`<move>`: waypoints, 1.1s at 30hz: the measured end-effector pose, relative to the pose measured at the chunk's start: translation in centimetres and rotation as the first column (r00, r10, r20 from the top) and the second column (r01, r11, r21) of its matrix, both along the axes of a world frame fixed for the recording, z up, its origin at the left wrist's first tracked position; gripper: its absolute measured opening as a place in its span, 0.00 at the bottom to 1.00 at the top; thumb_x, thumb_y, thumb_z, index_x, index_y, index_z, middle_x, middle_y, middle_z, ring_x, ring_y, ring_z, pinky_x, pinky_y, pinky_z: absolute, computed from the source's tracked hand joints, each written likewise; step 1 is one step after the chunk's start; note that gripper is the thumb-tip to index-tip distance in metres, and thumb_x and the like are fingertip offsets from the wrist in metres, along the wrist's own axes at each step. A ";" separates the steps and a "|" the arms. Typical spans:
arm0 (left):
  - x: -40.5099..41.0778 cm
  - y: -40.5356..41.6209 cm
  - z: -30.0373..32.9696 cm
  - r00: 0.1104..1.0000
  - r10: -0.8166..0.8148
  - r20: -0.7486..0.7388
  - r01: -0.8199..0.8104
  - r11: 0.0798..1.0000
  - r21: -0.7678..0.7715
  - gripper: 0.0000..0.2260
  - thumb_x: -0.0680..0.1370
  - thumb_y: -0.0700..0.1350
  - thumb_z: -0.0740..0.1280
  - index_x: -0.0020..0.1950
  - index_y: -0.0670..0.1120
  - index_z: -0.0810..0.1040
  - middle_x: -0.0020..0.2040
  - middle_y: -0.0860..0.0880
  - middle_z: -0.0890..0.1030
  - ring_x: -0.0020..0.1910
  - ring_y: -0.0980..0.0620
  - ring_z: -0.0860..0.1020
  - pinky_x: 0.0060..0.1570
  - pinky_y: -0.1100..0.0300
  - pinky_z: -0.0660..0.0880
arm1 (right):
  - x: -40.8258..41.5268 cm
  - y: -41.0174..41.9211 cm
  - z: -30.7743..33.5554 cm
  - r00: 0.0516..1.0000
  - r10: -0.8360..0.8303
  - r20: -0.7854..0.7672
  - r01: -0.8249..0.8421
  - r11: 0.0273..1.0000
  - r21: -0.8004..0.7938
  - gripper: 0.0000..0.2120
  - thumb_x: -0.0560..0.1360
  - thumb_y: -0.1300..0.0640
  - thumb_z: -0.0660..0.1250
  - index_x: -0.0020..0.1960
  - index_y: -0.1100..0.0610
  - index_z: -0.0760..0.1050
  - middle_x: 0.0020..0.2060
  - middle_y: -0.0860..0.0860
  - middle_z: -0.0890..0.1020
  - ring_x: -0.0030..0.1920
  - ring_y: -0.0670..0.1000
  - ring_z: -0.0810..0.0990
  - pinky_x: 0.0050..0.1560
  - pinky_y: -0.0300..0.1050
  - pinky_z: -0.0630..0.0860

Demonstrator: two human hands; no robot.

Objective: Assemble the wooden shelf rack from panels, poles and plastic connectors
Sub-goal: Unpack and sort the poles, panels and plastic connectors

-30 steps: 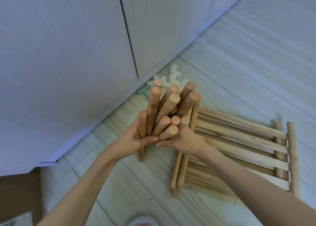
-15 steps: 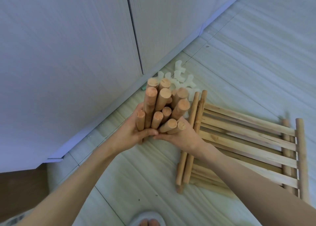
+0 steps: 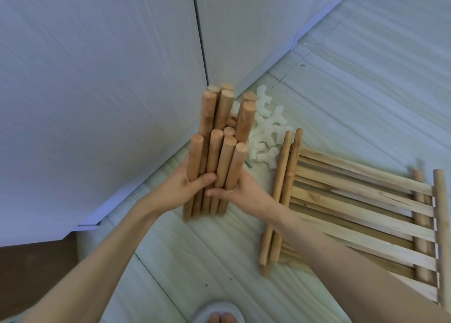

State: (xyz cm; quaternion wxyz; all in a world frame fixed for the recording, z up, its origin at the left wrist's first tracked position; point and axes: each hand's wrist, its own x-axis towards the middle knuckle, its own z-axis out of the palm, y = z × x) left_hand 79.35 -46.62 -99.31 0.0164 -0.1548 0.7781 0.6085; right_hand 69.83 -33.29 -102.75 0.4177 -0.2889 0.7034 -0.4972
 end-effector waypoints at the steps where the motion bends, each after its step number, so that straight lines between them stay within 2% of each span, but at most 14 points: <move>1: 0.4 -0.5 0.0 0.999 -0.003 0.045 0.003 1.000 0.004 0.30 0.74 0.56 0.62 0.72 0.42 0.64 0.66 0.54 0.71 0.66 0.64 0.69 0.65 0.68 0.66 | 0.5 -0.4 0.0 0.998 -0.003 0.056 0.004 1.000 -0.013 0.32 0.68 0.57 0.75 0.68 0.59 0.67 0.60 0.50 0.77 0.61 0.47 0.75 0.62 0.42 0.72; 2: 0.7 -1.1 -0.1 0.995 0.003 0.097 -0.004 1.000 0.017 0.31 0.74 0.60 0.61 0.71 0.43 0.64 0.65 0.53 0.72 0.65 0.62 0.70 0.65 0.65 0.67 | 1.1 -0.7 0.0 0.993 0.001 0.115 0.002 1.000 -0.023 0.31 0.69 0.59 0.74 0.68 0.59 0.66 0.60 0.50 0.77 0.61 0.46 0.75 0.61 0.38 0.72; 4: 1.3 -1.9 -0.6 0.984 0.018 0.179 -0.029 0.998 0.057 0.28 0.76 0.59 0.60 0.71 0.45 0.65 0.65 0.53 0.73 0.64 0.60 0.72 0.66 0.60 0.69 | 2.3 -1.2 -0.3 0.973 0.013 0.231 -0.009 1.000 -0.021 0.29 0.71 0.60 0.72 0.69 0.59 0.66 0.60 0.51 0.77 0.60 0.45 0.76 0.59 0.35 0.73; 8: 2.4 -2.5 -2.5 0.964 0.068 0.258 -0.102 0.988 0.118 0.26 0.75 0.55 0.60 0.71 0.48 0.65 0.64 0.51 0.75 0.63 0.57 0.74 0.63 0.58 0.71 | 4.5 -1.6 -1.7 0.915 -0.022 0.402 0.003 0.999 0.048 0.24 0.76 0.57 0.67 0.70 0.57 0.66 0.62 0.54 0.77 0.62 0.51 0.76 0.62 0.46 0.74; 13: 4.2 -2.8 -5.8 0.878 0.229 0.420 -0.360 0.895 0.265 0.24 0.73 0.54 0.66 0.67 0.49 0.69 0.59 0.47 0.80 0.56 0.51 0.80 0.57 0.53 0.76 | 5.8 -2.1 -3.7 0.862 -0.097 0.498 0.048 0.993 0.111 0.22 0.79 0.50 0.60 0.72 0.54 0.63 0.63 0.49 0.74 0.63 0.48 0.74 0.65 0.43 0.70; 16: 4.4 -3.1 -6.7 0.837 0.285 0.467 -0.440 0.858 0.266 0.20 0.74 0.52 0.67 0.65 0.50 0.71 0.55 0.48 0.81 0.52 0.52 0.81 0.51 0.57 0.79 | 5.7 -2.2 -4.4 0.799 -0.151 0.582 0.090 0.987 0.131 0.21 0.79 0.49 0.59 0.71 0.54 0.64 0.62 0.50 0.76 0.62 0.49 0.75 0.65 0.45 0.70; 19: 4.0 -3.1 -6.9 0.820 0.332 0.466 -0.465 0.861 0.205 0.17 0.76 0.50 0.67 0.63 0.50 0.72 0.53 0.49 0.82 0.50 0.53 0.82 0.45 0.61 0.79 | 5.5 -2.3 -4.9 0.726 -0.247 0.642 0.161 0.968 0.191 0.22 0.79 0.49 0.61 0.70 0.57 0.67 0.61 0.54 0.78 0.61 0.52 0.77 0.65 0.50 0.71; 23: 2.8 -3.1 -7.1 0.773 0.417 0.478 -0.465 0.885 -0.019 0.10 0.77 0.43 0.66 0.57 0.46 0.76 0.48 0.47 0.82 0.47 0.50 0.81 0.46 0.54 0.79 | 5.4 -2.3 -5.2 0.559 -0.361 0.746 0.259 0.931 0.256 0.21 0.78 0.49 0.62 0.66 0.60 0.72 0.57 0.55 0.80 0.57 0.52 0.79 0.62 0.50 0.74; 25: 2.3 -3.4 -6.9 0.750 0.427 0.505 -0.447 0.890 -0.091 0.06 0.76 0.43 0.67 0.51 0.46 0.78 0.47 0.45 0.82 0.47 0.47 0.81 0.50 0.51 0.79 | 5.3 -2.2 -5.3 0.522 -0.389 0.759 0.272 0.919 0.285 0.20 0.77 0.49 0.63 0.64 0.59 0.72 0.56 0.55 0.81 0.56 0.52 0.80 0.62 0.50 0.74; 30: 1.6 -4.4 -6.1 0.770 0.251 0.587 -0.335 0.942 0.037 0.06 0.74 0.37 0.69 0.50 0.42 0.79 0.45 0.42 0.83 0.44 0.47 0.82 0.45 0.54 0.80 | 5.3 -1.9 -5.4 0.437 -0.435 0.787 0.313 0.894 0.321 0.20 0.77 0.52 0.65 0.64 0.62 0.73 0.54 0.57 0.82 0.55 0.54 0.81 0.59 0.51 0.76; 33: 1.5 -4.4 -6.1 0.754 0.225 0.618 -0.332 0.941 0.063 0.07 0.74 0.37 0.69 0.51 0.41 0.79 0.44 0.42 0.83 0.42 0.49 0.83 0.39 0.59 0.79 | 5.0 -1.7 -5.3 0.415 -0.447 0.793 0.318 0.887 0.334 0.20 0.76 0.53 0.66 0.64 0.63 0.73 0.55 0.58 0.81 0.56 0.55 0.80 0.61 0.53 0.75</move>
